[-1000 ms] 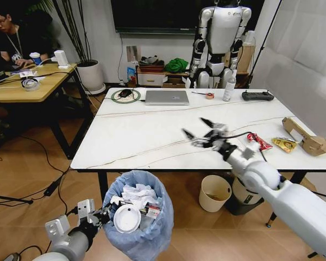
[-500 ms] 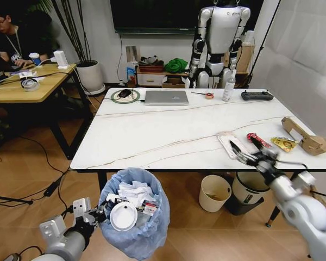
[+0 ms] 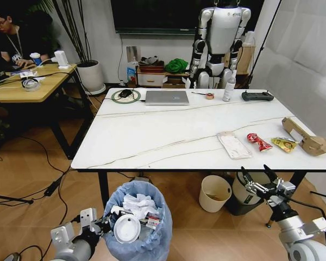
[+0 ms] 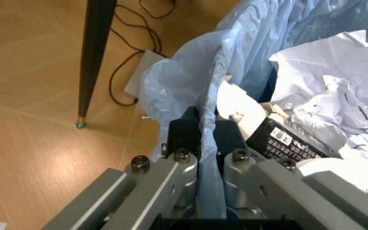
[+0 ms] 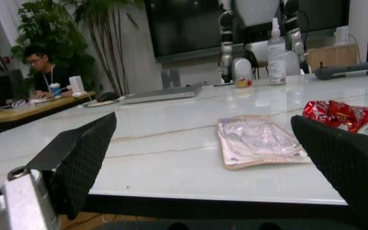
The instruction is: Pick up the trash bin and place the trash from the table into it.
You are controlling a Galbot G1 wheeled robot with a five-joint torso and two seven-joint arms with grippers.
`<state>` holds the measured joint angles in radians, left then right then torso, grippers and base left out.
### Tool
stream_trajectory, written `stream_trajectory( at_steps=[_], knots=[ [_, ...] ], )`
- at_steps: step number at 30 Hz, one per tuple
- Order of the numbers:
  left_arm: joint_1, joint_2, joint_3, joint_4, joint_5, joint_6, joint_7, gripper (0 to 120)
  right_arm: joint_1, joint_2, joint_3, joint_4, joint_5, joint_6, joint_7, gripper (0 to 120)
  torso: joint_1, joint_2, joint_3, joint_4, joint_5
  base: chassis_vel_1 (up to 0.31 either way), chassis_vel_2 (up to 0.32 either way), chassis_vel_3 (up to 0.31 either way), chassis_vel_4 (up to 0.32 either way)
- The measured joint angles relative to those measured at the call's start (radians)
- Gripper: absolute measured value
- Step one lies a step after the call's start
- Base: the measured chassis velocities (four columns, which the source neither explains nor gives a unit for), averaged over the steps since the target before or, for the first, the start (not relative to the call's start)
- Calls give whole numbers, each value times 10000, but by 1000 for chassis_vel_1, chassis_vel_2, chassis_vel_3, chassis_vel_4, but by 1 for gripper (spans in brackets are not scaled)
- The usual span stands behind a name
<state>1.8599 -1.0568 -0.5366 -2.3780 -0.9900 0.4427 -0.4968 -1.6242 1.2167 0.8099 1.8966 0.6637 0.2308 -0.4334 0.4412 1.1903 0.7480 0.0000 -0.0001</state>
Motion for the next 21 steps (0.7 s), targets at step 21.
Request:
stream_trajectory(
  at_steps=[21],
  knots=[
    [160, -24, -92, -223, 149, -118, 79, 0, -109, 106, -2, 70, -98, 179, -180, 100, 0, -3, 0, -1, -5, -92, -90, 90, 89]
  ],
)
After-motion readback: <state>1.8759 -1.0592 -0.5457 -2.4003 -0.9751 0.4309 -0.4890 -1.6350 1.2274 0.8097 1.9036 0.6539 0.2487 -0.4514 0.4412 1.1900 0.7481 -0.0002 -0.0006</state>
